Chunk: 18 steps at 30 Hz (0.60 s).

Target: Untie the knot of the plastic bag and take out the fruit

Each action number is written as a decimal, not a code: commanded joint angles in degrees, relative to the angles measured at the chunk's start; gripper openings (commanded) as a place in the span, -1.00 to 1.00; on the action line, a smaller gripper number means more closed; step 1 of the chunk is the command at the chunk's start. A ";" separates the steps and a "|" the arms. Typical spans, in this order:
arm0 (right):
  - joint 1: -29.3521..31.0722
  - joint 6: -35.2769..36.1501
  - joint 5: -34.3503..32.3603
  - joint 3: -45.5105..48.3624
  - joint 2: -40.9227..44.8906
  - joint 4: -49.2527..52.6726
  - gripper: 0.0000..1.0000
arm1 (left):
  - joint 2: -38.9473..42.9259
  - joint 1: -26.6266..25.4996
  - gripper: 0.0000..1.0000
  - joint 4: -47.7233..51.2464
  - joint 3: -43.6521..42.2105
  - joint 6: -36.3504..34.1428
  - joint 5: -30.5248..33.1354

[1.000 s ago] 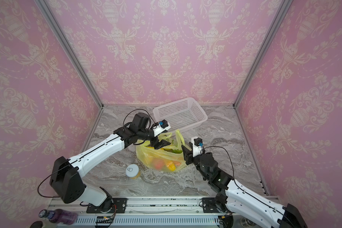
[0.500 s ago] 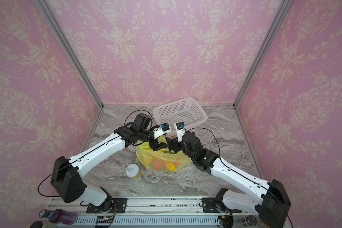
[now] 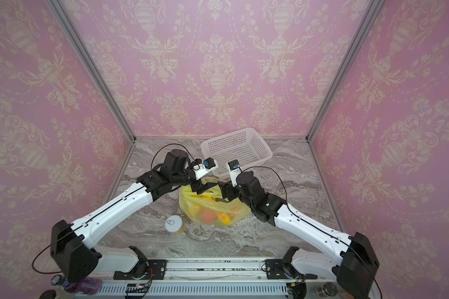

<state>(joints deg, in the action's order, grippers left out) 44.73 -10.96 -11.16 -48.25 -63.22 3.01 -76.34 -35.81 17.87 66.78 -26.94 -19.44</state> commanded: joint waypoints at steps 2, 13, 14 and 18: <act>-0.04 3.04 3.89 2.41 6.03 2.50 0.90 | 3.95 0.36 0.68 -5.65 -3.24 4.91 3.79; 0.05 4.37 2.12 -4.82 -5.07 9.22 0.88 | 8.53 4.08 0.77 -9.09 -5.37 10.60 0.94; 0.02 4.28 1.38 -6.15 -6.52 9.55 0.84 | 8.44 4.08 0.78 -8.86 -5.30 10.38 0.82; 0.06 5.11 1.96 -11.33 -11.24 9.31 0.46 | 8.13 4.08 0.78 -8.03 -4.69 9.90 0.34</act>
<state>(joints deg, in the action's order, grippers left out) 44.73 -6.63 -8.93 -55.33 -73.38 12.05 -68.29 -31.94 9.37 61.65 -18.26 -17.65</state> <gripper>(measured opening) 0.743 0.888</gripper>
